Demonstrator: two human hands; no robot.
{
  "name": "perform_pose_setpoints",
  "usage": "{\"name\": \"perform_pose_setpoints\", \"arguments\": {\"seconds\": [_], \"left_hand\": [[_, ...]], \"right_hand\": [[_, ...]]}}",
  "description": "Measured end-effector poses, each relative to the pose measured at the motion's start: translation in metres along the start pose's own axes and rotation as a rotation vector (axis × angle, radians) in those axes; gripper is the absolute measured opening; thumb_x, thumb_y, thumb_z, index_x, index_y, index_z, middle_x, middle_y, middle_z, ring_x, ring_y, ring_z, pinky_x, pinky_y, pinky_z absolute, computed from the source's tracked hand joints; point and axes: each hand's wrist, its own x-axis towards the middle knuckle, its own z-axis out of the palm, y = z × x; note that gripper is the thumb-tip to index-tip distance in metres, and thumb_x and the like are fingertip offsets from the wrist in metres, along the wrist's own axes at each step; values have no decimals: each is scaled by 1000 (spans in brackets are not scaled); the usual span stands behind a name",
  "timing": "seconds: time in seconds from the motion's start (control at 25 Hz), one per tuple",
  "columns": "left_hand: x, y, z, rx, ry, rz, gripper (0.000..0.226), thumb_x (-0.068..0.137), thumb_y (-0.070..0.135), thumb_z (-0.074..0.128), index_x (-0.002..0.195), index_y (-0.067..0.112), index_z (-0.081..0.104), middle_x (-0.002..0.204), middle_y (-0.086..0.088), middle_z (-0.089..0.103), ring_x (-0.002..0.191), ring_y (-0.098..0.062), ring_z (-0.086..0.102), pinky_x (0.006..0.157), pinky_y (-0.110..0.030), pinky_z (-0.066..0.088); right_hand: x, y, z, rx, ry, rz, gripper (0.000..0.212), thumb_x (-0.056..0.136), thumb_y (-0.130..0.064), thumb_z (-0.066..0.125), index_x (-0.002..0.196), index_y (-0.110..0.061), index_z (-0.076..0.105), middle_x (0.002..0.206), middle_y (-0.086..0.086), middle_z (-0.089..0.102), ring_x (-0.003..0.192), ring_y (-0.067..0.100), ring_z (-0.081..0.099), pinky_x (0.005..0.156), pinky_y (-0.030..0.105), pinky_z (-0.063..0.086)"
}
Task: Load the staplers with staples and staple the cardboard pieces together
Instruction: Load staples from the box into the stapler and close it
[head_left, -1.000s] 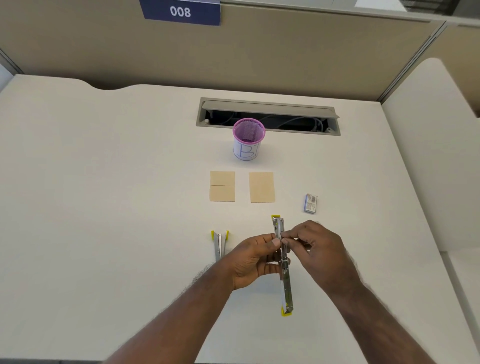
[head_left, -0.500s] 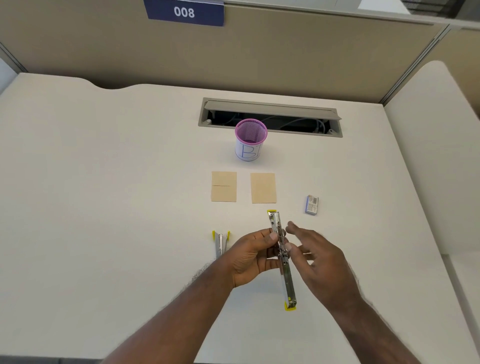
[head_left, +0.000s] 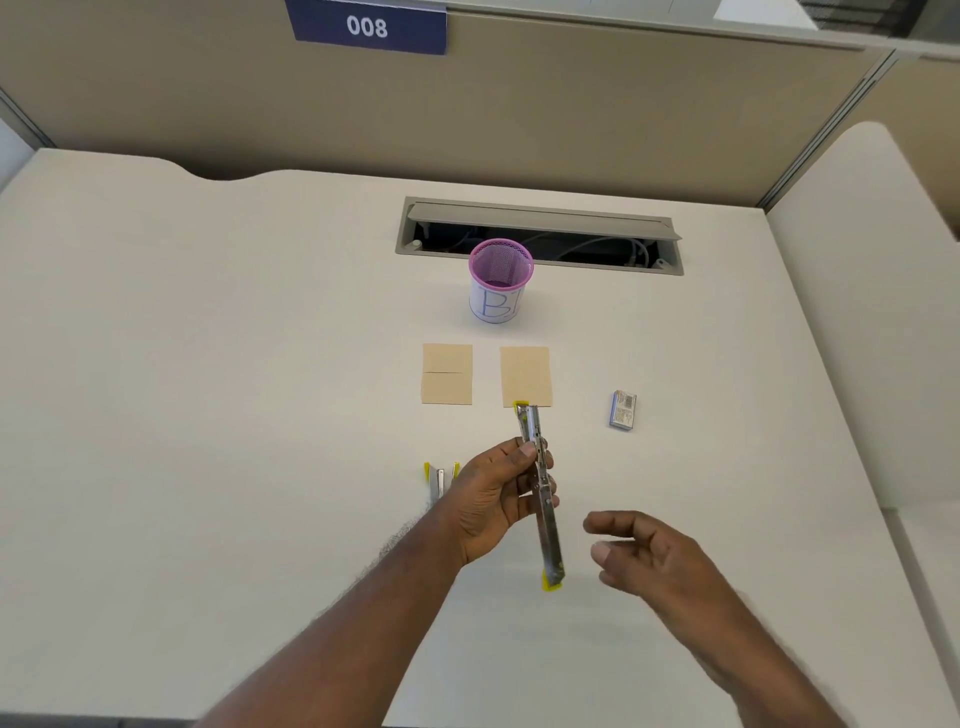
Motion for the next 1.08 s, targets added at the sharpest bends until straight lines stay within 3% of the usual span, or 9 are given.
{"name": "perform_pose_setpoints", "arguments": {"seconds": [0.08,0.12,0.24,0.32,0.44,0.6,0.8,0.96,1.08], "left_hand": [[1,-2,0,-28,10,23,16,89,20,60,98,8,67,88,-5,67,73,-20,66,69,-36,58],[2,-3,0,-32,8,31,16,89,19,61,98,9,67,89,-6,68,75,-21,67,70,-37,59],[2,-4,0,-35,0,53,16,89,20,61,100,9,66,92,-6,69,81,-22,68,74,-38,58],[2,-2,-1,-36,6,58,17,89,20,60,101,9,64,93,-5,69,82,-21,69,75,-37,58],[1,0,0,-11,5,47,17,89,20,60,102,9,62,91,-3,68,80,-17,67,77,-37,58],[-1,-3,1,39,-29,4,18,91,20,59,105,11,64,90,-2,65,83,-17,66,75,-34,58],[-6,-9,2,159,-87,-40,25,88,22,63,109,10,67,94,-6,65,79,-14,63,74,-31,58],[-7,-5,1,160,-37,-33,42,88,16,64,130,10,57,104,-8,65,82,-15,65,71,-32,58],[-6,3,-2,152,-9,-39,54,86,14,66,138,8,48,112,-16,57,87,-17,65,69,-32,59]], "right_hand": [[-2,3,7,-40,-90,4,64,63,-55,79,122,-47,57,115,-23,68,108,-4,63,93,28,50],[-1,6,14,7,-99,14,65,67,-46,82,125,-44,54,116,-21,68,108,0,64,92,29,51],[5,10,26,181,41,-21,44,83,-9,76,121,-24,62,100,3,74,84,19,71,81,38,57],[9,8,24,266,176,-69,24,85,-3,71,105,-17,71,89,10,73,70,19,68,71,35,58],[13,-3,16,438,228,-168,10,84,-17,72,94,-17,74,79,9,70,66,18,65,66,30,58],[25,-19,16,489,133,-275,34,68,-25,77,100,-16,73,77,3,69,70,17,65,72,32,61],[52,-22,18,353,152,-285,13,78,-26,73,91,-24,77,94,2,77,84,18,72,76,34,60],[65,-26,19,382,0,-244,37,77,-41,75,108,-21,74,108,8,75,92,22,73,76,34,59],[71,-29,19,364,-97,-192,47,73,-52,78,109,-21,74,105,7,76,90,19,72,75,30,58]]}}
